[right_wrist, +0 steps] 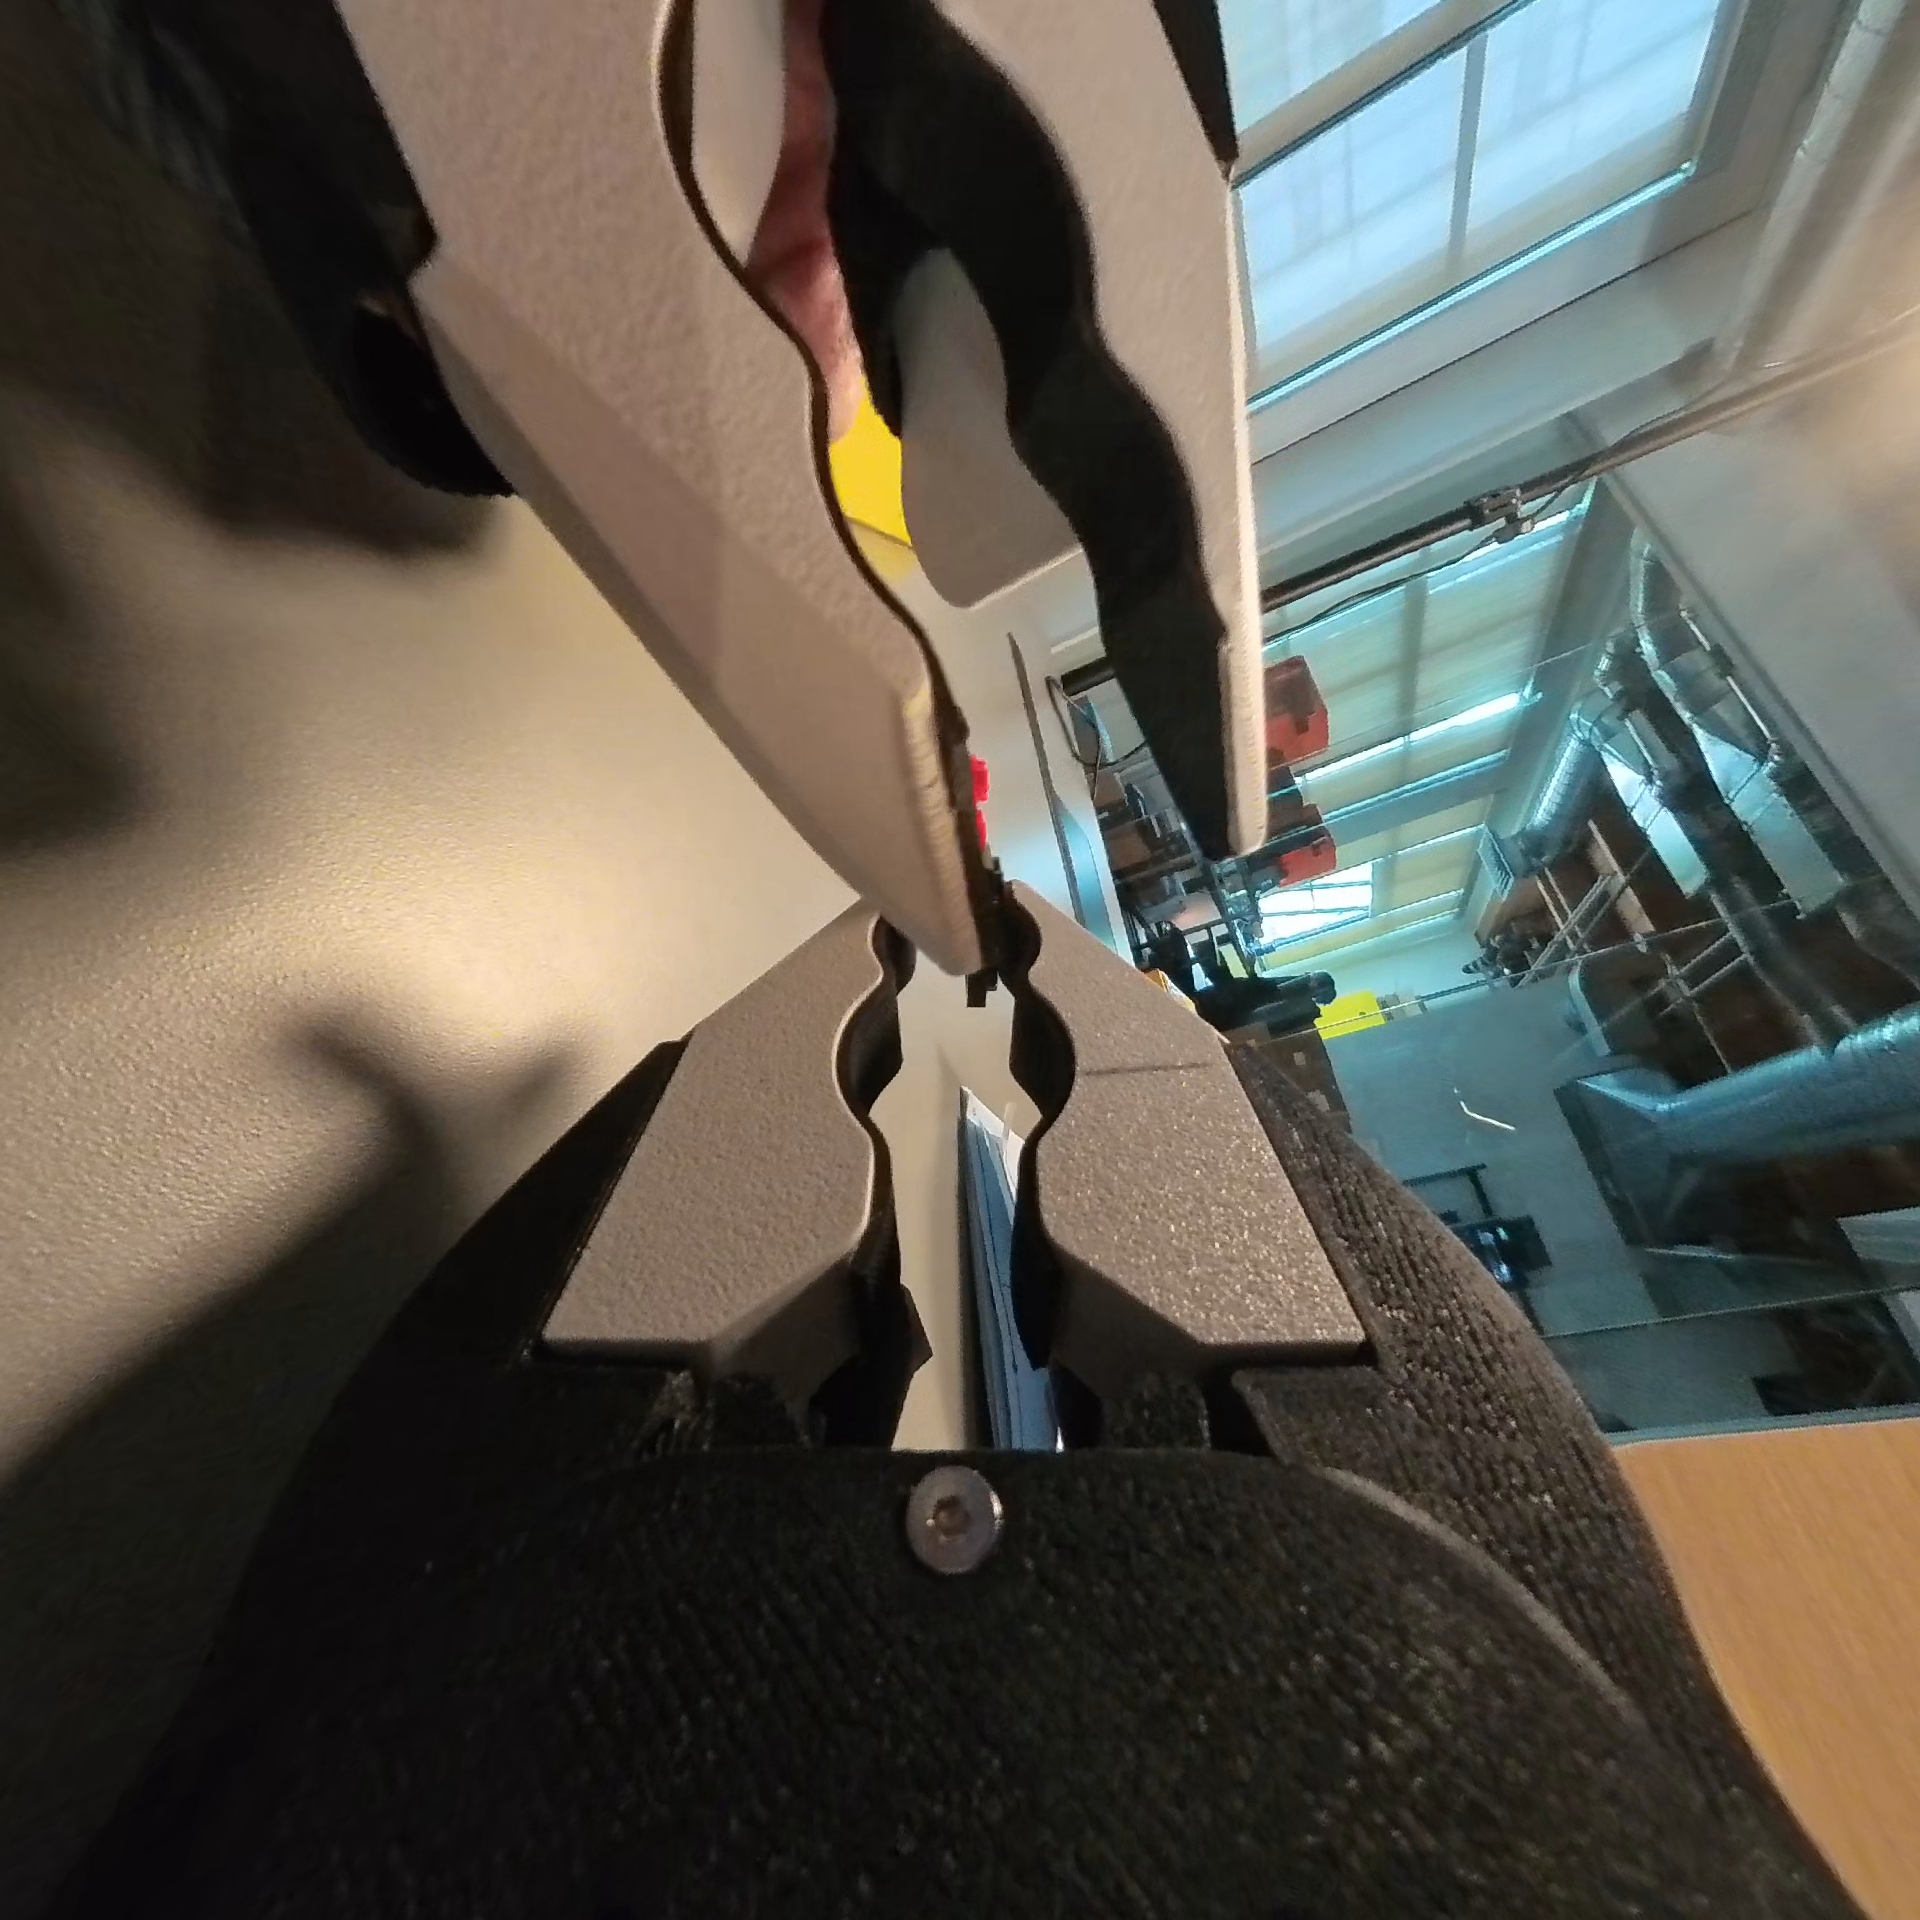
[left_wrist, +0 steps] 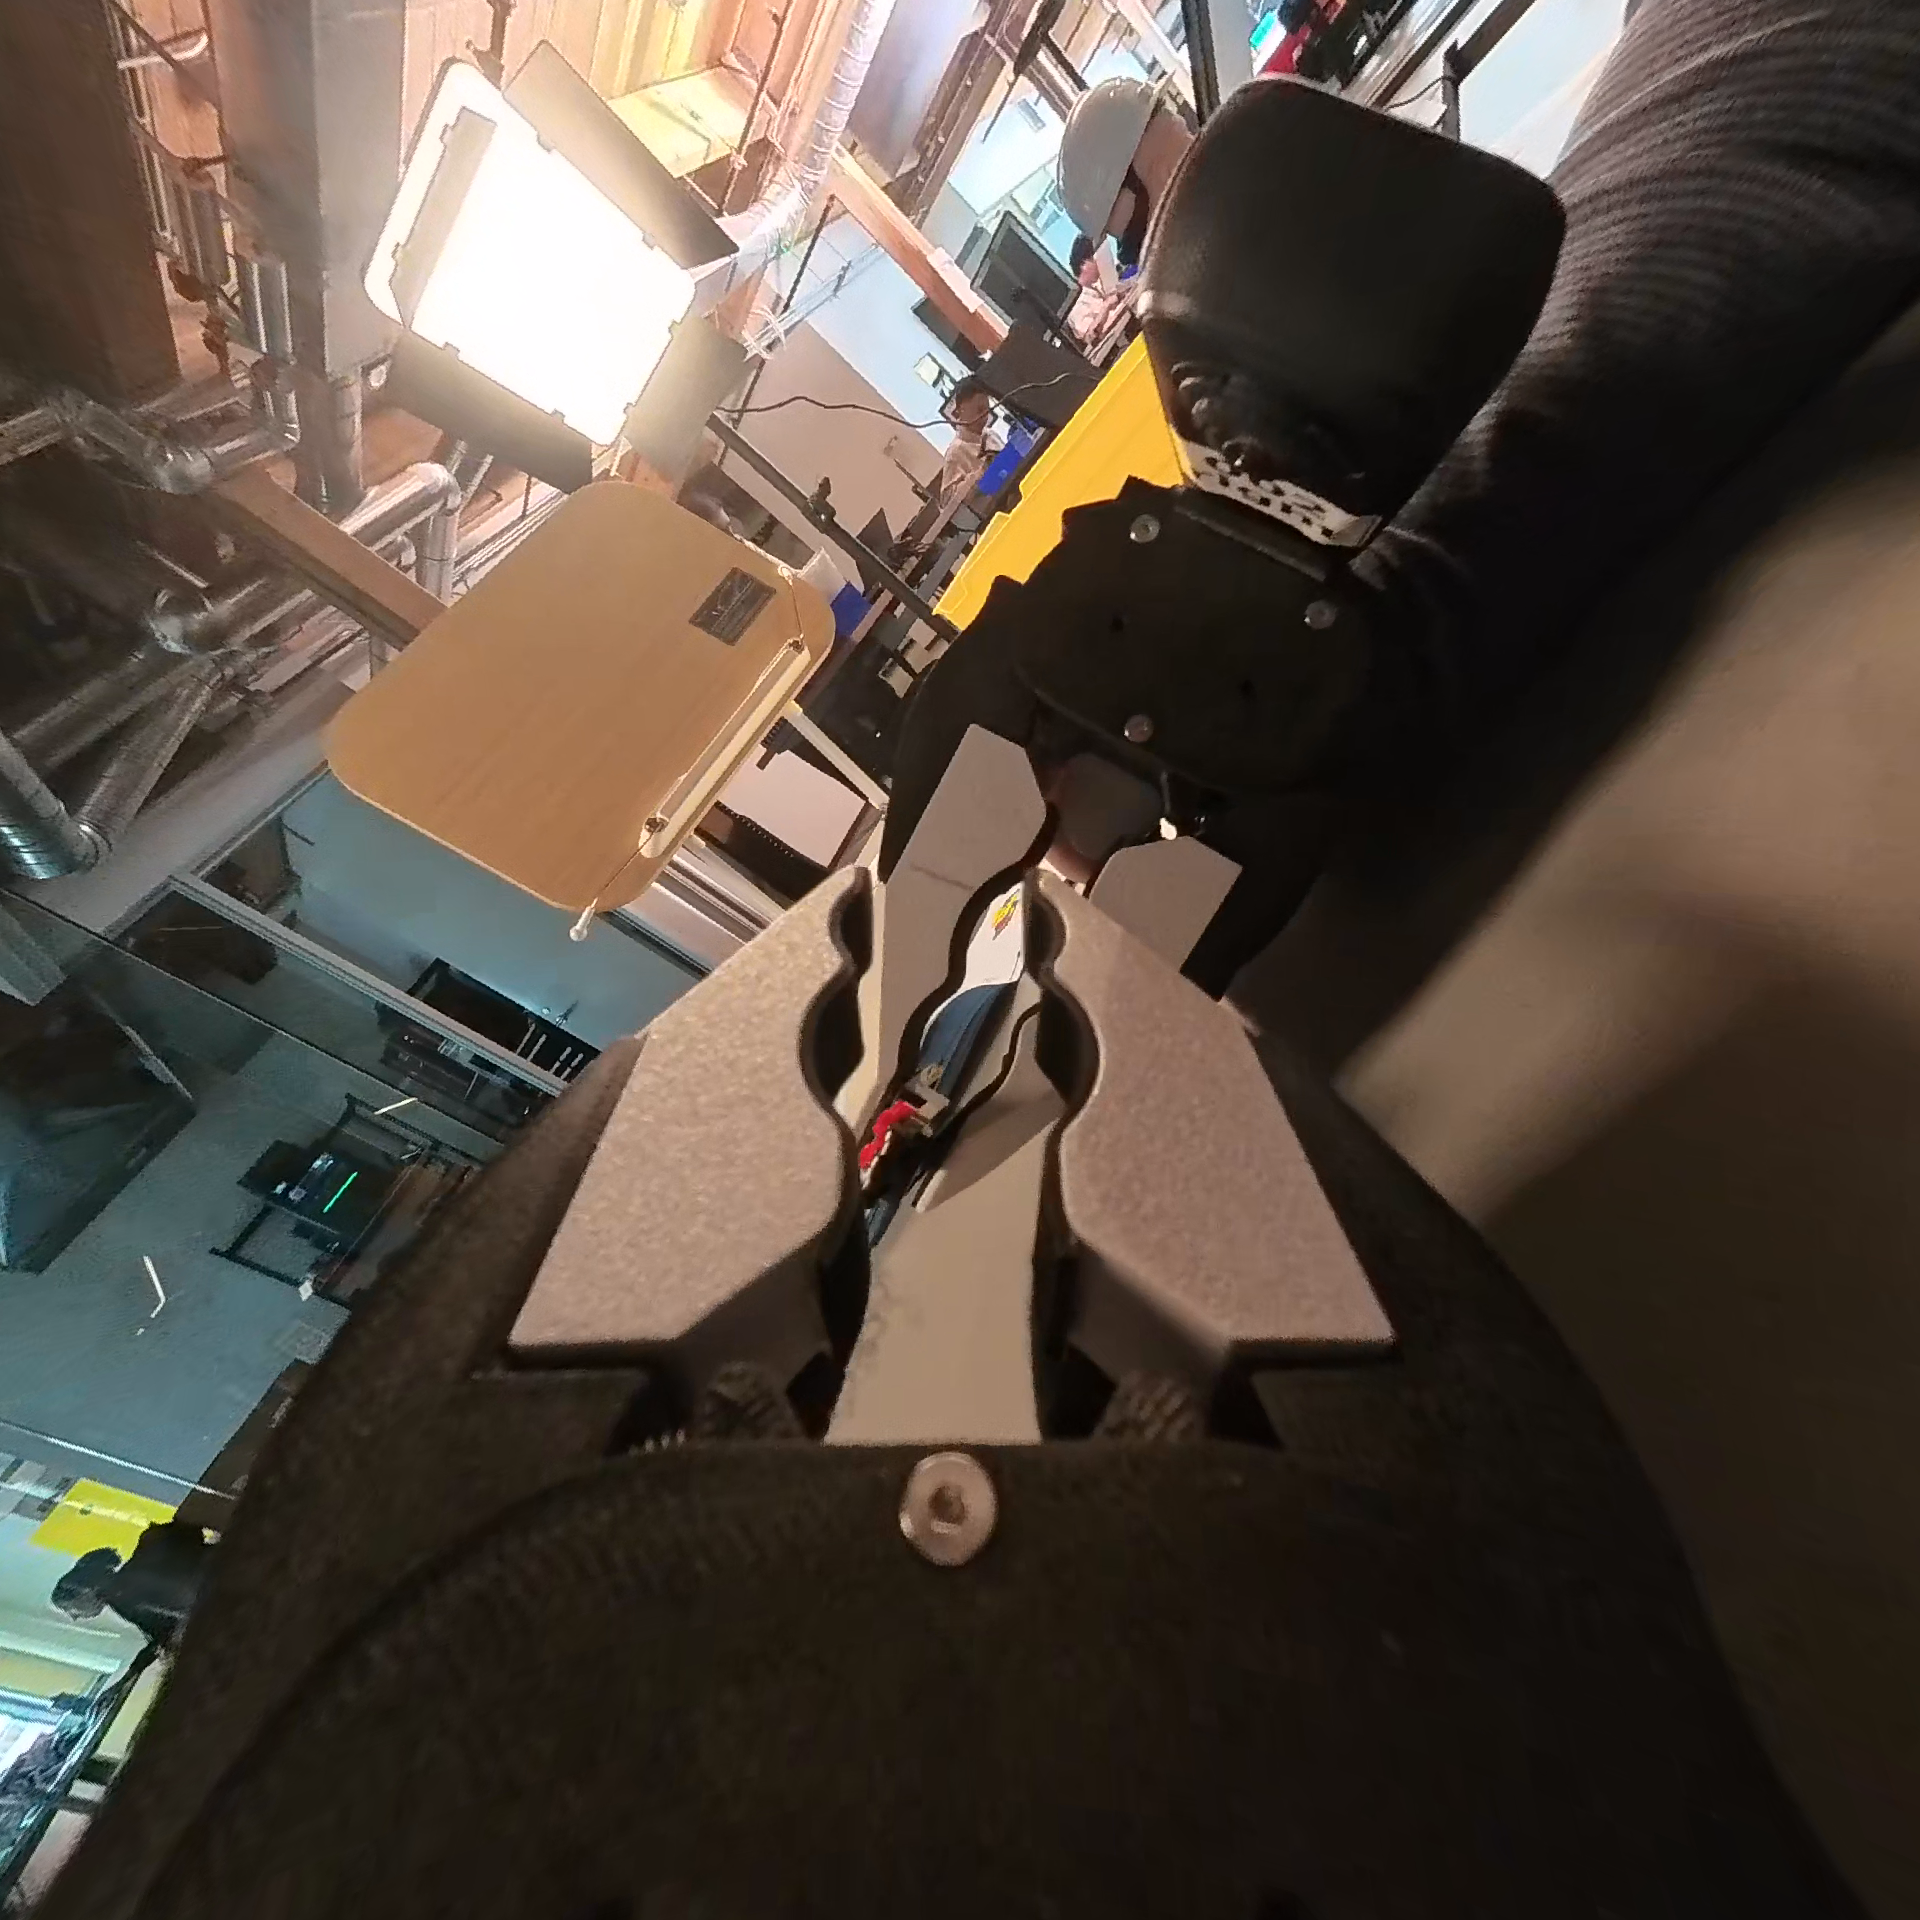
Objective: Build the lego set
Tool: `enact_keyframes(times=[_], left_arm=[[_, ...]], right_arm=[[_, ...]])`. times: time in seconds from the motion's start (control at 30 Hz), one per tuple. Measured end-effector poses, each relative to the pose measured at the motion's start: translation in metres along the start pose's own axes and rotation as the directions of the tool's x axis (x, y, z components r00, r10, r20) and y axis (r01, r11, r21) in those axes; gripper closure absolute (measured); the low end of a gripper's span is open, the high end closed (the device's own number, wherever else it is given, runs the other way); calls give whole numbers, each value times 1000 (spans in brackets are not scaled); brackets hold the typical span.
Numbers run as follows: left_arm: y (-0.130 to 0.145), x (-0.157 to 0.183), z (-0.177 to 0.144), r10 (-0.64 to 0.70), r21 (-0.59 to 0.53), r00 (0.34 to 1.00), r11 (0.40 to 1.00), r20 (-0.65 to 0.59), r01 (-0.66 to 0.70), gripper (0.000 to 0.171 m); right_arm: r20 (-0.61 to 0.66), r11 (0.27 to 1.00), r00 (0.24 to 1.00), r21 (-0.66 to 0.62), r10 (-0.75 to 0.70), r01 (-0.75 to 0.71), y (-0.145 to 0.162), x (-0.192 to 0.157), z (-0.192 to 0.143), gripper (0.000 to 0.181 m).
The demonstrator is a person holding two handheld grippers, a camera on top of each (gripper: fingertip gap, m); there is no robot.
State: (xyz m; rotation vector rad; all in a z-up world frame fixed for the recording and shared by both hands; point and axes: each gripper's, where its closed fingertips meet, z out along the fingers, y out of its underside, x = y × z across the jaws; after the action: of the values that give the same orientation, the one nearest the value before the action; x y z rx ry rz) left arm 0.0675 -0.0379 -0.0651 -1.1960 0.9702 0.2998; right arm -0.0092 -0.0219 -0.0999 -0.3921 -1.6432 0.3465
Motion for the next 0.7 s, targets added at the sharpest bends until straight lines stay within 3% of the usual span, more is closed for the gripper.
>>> enact_keyframes(times=[0.23, 0.37, 0.47, 0.53, 0.63, 0.7], left_arm=[[-1, -6, -2, -36, 3, 999, 999, 13, 36, 143], [-20, -50, -21, -178, 35, 972, 984, 154, 174, 144], [-49, -96, -57, -305, 44, 909, 951, 285, 305, 144], [-52, -138, -93, -314, -14, 854, 936, 414, 351, 144], [-31, -201, -149, -340, -129, 760, 867, 554, 481, 145], [7, -229, -179, -347, -270, 722, 761, 598, 590, 150]], right_arm=[[-22, 999, 999, -14, 34, -34, 6, 6, 2, 168], [-35, 999, 999, -17, 41, -41, 8, 9, 1, 168], [-33, 999, 999, 2, 43, -43, 5, 9, 0, 168], [-33, 998, 998, 13, 62, -61, 4, 10, -1, 168], [-35, 997, 997, 27, 68, -67, 2, 11, -2, 168], [-35, 998, 997, 33, 62, -61, 0, 11, -3, 168]])
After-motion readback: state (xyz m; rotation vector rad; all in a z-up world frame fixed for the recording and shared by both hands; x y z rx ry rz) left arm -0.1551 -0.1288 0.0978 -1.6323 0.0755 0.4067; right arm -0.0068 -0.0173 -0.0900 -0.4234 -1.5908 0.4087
